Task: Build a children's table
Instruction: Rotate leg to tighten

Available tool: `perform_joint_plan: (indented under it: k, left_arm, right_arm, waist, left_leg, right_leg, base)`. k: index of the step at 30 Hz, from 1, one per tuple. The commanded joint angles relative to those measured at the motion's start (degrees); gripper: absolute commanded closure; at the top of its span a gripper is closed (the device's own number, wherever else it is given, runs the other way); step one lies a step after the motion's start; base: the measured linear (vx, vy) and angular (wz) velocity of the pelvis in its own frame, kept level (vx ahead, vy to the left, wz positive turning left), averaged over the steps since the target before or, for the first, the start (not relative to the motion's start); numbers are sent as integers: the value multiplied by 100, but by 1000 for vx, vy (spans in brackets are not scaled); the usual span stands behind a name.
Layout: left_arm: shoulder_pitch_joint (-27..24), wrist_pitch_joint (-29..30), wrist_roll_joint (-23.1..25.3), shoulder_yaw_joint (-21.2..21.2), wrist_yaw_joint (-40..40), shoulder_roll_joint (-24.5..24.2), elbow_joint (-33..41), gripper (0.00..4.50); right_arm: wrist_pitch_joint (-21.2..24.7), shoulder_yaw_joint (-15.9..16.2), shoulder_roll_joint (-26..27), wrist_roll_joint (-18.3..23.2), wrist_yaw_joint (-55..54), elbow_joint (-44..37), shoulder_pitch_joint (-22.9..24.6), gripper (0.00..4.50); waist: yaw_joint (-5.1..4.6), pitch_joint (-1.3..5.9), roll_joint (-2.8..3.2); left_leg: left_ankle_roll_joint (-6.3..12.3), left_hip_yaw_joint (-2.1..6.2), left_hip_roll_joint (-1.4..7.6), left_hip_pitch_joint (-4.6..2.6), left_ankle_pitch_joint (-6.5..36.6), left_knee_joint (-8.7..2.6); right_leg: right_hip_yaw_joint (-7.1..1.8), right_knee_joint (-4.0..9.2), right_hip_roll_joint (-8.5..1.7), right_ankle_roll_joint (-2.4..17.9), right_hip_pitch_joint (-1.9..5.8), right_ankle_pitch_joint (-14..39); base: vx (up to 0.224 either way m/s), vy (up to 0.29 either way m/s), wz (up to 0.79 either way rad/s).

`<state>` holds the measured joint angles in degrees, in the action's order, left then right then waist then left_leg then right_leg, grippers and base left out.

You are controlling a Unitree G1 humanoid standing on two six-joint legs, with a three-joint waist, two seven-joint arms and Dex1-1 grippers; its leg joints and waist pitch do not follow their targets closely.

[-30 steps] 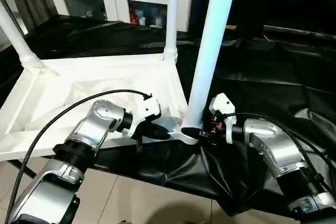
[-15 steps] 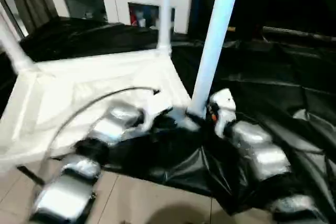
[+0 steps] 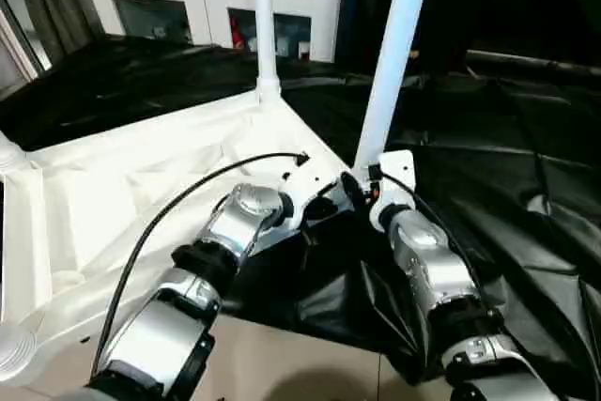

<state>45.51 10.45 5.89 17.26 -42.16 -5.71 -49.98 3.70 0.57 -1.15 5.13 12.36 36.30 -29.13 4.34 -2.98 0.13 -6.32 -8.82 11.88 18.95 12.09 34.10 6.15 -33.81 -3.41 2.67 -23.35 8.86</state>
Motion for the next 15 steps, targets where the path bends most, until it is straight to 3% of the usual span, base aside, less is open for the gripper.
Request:
perform_joint_plan:
  k: [1,4,5,6,7,8,10,11,13,15]
  left_arm:
    - [36,-137,31,106,-206,-47,1,450]
    - [-59,-272,3,177,-609,-256,177,450]
    - [-102,-272,-9,200,-762,-349,264,450]
    - [-105,-271,-10,201,-772,-355,269,450]
    - [-233,-322,-49,269,-1164,-560,519,450]
    - [-344,-473,-116,315,-1501,-688,712,450]
    - [-537,-414,-248,375,-1989,-890,1078,450]
    - [-693,-596,-341,463,-2427,-1061,1332,450]
    - [-736,-605,-368,493,-2586,-1118,1404,450]
    - [-836,-538,-360,592,-2863,-1310,1585,450]
  right_arm:
    - [24,195,4,239,616,-158,40,89]
    - [226,349,-350,302,1235,-464,123,62]
    - [283,456,-539,306,1556,-627,185,55]
    - [285,462,-551,305,1579,-636,189,44]
    - [357,660,-945,324,2278,-960,330,44]
    - [426,762,-1181,351,2673,-1135,409,44]
    - [496,902,-1519,407,3239,-1361,509,44]
    - [509,924,-1661,410,3472,-1412,526,44]
    - [525,915,-1693,440,3579,-1427,528,44]
    - [589,961,-1793,503,3862,-1511,532,44]
  waist:
    - [5,371,-5]
    - [-2,385,-6]
    - [15,386,-19]
    - [9,391,-4]
    - [13,397,25]
    - [21,401,-8]
    - [43,405,3]
    - [44,406,21]
    - [44,391,20]
    - [82,386,33]
  left_leg:
    - [433,-33,21,77,902,-392]
    - [510,-33,41,88,782,-386]
    - [541,-22,51,112,692,-388]
    - [570,-29,65,107,682,-384]
    - [559,-30,66,90,701,-379]
    - [587,-30,71,116,638,-373]
    - [623,-23,100,108,608,-382]
    - [632,-24,120,97,623,-380]
    - [584,-44,115,85,685,-386]
    - [517,-57,139,21,777,-392]
  right_leg:
    - [-266,573,-443,345,369,2524]
    - [-285,525,-437,489,383,2170]
    - [-287,488,-434,544,423,1971]
    - [-300,475,-449,617,399,1849]
    - [-301,463,-447,654,388,1809]
    - [-307,443,-446,711,427,1649]
    - [-324,408,-462,800,434,1463]
    - [-333,382,-469,935,408,1296]
    - [-336,396,-463,967,394,1393]
    - [-344,409,-459,999,348,1486]
  base:
    - [0,0,0]
    - [0,0,0]
    - [0,0,0]
    - [0,0,0]
    - [0,0,0]
    - [0,0,0]
    - [0,0,0]
    - [0,0,0]
    - [0,0,0]
    - [0,0,0]
